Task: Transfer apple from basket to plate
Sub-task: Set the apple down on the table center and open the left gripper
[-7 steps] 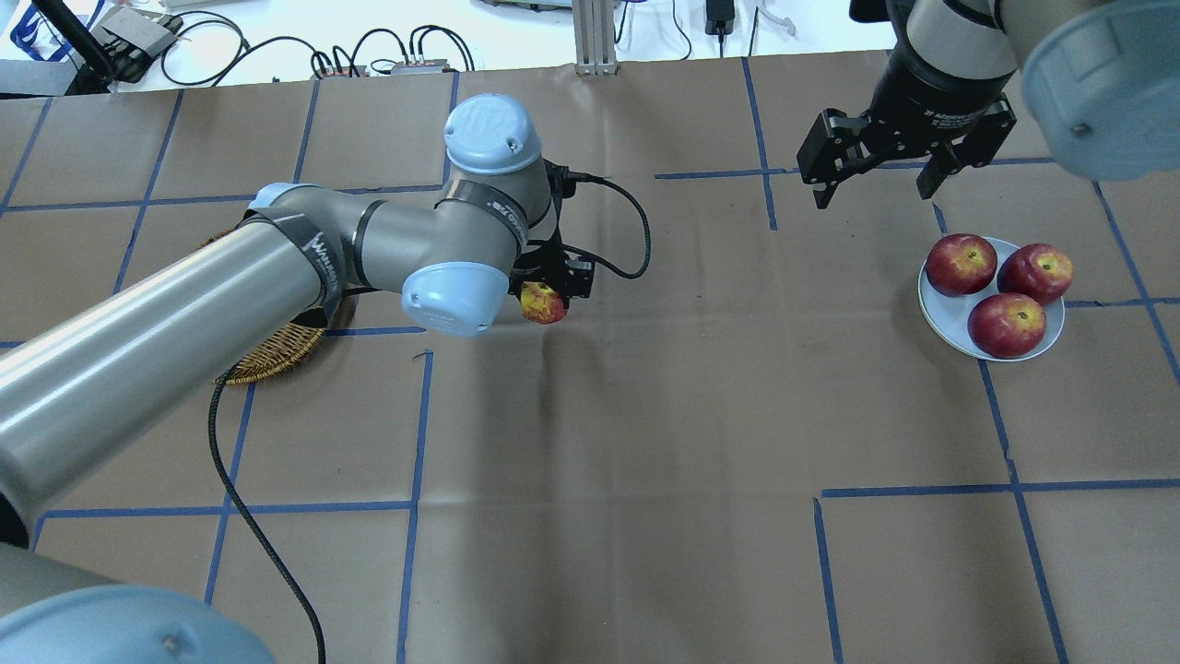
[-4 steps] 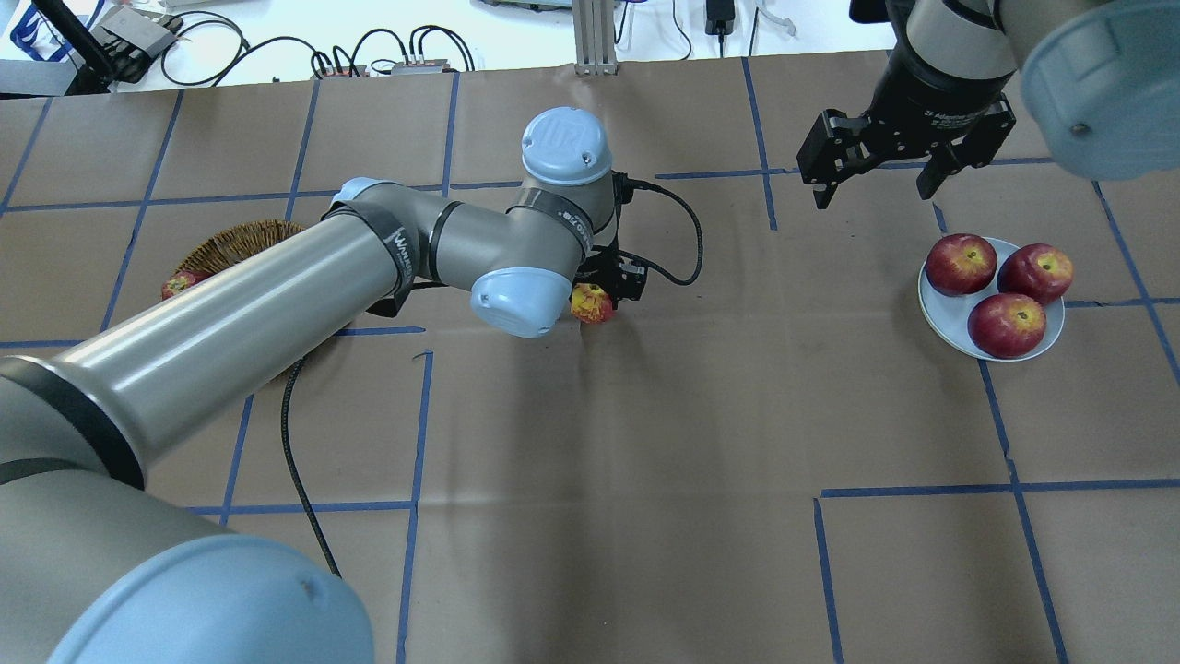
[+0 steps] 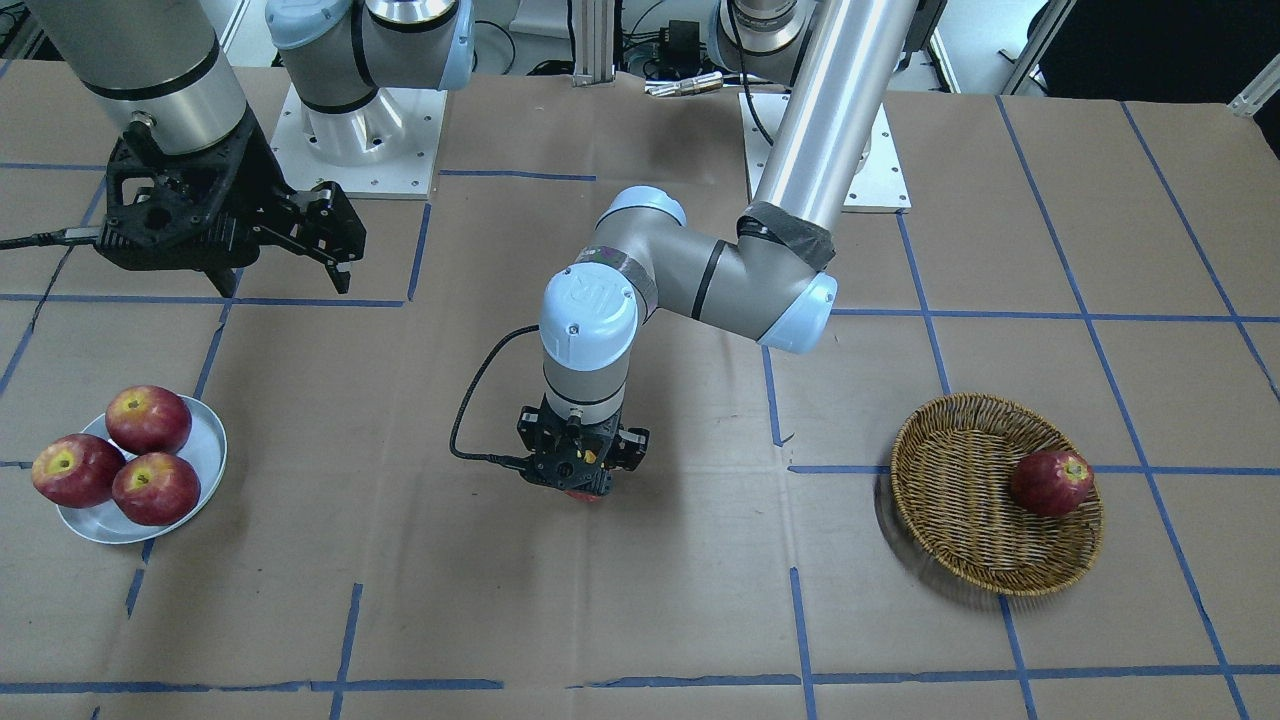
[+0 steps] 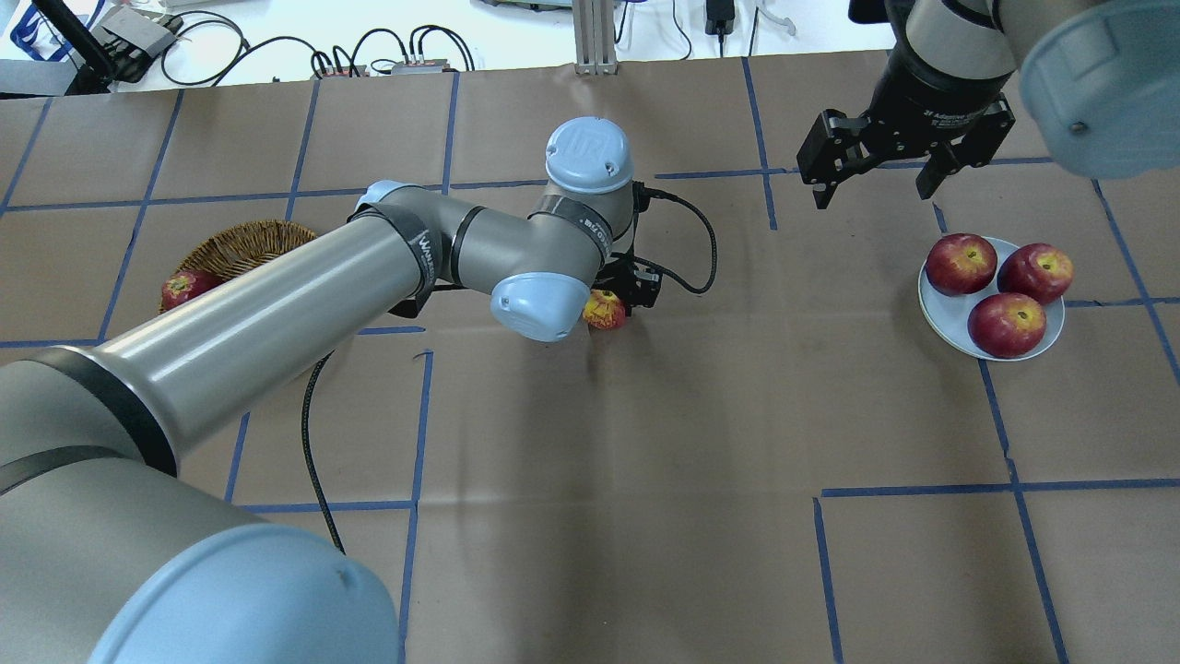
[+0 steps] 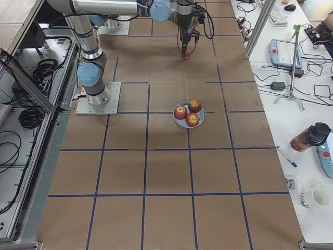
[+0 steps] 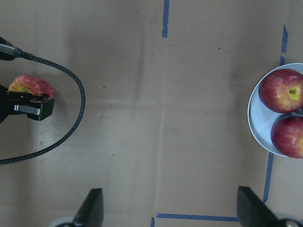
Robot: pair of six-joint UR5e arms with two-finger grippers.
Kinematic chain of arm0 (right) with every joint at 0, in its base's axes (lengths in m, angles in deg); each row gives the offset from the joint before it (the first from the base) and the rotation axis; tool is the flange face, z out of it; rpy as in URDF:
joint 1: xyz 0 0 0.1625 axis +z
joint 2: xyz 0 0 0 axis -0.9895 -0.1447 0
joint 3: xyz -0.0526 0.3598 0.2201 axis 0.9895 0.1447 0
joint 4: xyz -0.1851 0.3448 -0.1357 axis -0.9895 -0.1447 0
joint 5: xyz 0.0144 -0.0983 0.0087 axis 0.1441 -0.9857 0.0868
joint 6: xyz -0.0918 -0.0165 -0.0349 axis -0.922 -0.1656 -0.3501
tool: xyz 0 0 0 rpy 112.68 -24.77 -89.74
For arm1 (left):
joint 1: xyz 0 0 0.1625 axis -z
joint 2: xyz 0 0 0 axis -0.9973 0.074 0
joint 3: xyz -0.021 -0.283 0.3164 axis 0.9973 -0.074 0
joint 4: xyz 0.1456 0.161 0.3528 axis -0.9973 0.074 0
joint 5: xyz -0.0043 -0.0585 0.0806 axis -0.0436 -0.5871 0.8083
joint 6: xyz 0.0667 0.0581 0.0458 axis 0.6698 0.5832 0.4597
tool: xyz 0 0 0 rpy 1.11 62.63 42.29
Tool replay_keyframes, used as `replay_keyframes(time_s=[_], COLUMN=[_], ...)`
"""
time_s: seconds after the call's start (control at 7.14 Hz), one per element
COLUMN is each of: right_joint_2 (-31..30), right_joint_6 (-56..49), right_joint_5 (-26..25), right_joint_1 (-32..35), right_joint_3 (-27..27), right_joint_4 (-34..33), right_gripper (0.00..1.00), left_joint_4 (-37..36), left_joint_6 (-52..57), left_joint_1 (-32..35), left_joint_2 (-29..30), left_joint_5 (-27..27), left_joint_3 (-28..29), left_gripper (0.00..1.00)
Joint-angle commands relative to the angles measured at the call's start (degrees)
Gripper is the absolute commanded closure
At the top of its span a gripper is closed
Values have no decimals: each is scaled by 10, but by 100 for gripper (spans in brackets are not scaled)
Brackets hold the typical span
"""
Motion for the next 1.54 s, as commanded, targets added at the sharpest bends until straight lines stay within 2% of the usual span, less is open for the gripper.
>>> replay_keyframes(time_s=[0.0, 0.14, 0.28, 0.56, 0.84, 0.98, 1.12, 1.4], right_joint_2=[-1, -2, 0, 2, 7, 27, 63, 139], right_joint_6=[0, 0, 1, 6, 8, 51, 105, 188], right_joint_5=[1, 2, 1, 6, 7, 7, 5, -1], right_joint_1=[0, 0, 0, 0, 12, 44, 96, 170], right_joint_3=[0, 0, 2, 2, 2, 4, 4, 4], right_joint_4=[0, -1, -2, -3, -10, -18, -69, -156], right_gripper=[0, 0, 0, 0, 0, 0, 0, 0], left_joint_4=[2, 3, 21, 84, 116, 182, 279, 372], left_joint_6=[6, 7, 8, 23, 100, 103, 106, 107], left_joint_1=[0, -2, -13, -87, -144, -175, -206, -235], left_joint_2=[-3, -12, -46, -119, -192, -239, -294, -371], left_joint_5=[2, 3, 3, 5, 14, 11, 11, 3], left_joint_3=[11, 12, 16, 28, 18, 23, 35, 34], left_gripper=[1, 1, 1, 1, 1, 1, 1, 1])
